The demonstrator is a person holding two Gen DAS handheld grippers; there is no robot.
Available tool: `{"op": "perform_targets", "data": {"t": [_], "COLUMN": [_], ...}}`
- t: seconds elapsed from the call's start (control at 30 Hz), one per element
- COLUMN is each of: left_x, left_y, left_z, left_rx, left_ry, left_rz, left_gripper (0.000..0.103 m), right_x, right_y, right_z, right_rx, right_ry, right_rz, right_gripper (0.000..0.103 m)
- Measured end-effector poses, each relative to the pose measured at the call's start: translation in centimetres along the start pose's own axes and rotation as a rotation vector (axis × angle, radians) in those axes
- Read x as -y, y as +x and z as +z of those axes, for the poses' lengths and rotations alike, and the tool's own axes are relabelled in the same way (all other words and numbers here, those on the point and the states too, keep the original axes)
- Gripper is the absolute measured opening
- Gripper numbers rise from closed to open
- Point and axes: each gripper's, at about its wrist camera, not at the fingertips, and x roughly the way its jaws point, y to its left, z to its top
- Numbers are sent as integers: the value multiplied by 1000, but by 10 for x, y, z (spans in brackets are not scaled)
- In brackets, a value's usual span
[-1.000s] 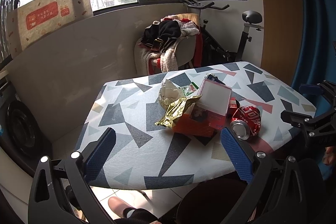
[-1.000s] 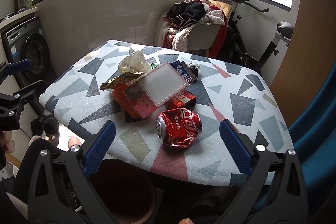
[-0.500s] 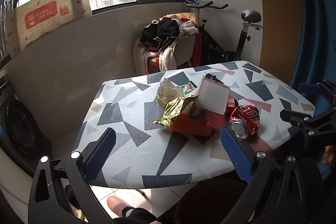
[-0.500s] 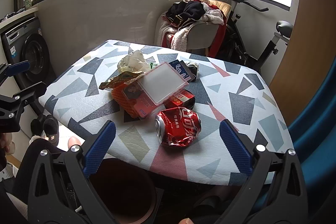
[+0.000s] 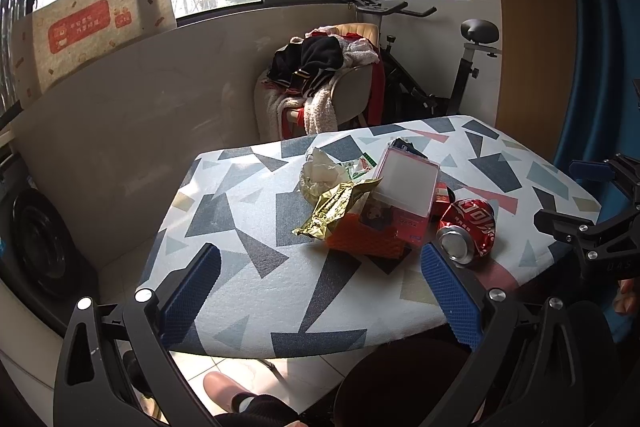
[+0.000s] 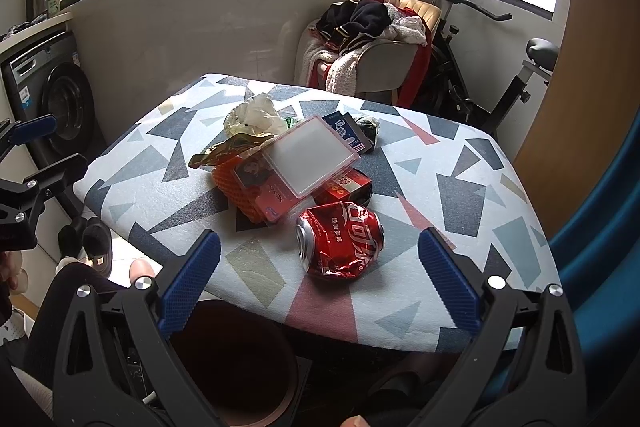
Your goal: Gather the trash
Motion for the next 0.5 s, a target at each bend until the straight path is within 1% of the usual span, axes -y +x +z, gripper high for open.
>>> {"op": "perform_targets", "data": {"t": [0.4, 0.5], "left_x": [0, -2], "left_y": [4, 7], "left_z": [-5, -6], "left_rx": [-13, -21], "left_ry": [-4, -9], "left_rz": [2, -15], "left_gripper": [98, 98], "right_x": [1, 0], "right_y": [4, 8], "right_z": [-6, -5], "right_rx": [-14, -24], "right_ry": [3, 4], "right_rz": [-6, -9], "right_gripper": [97, 97]}}
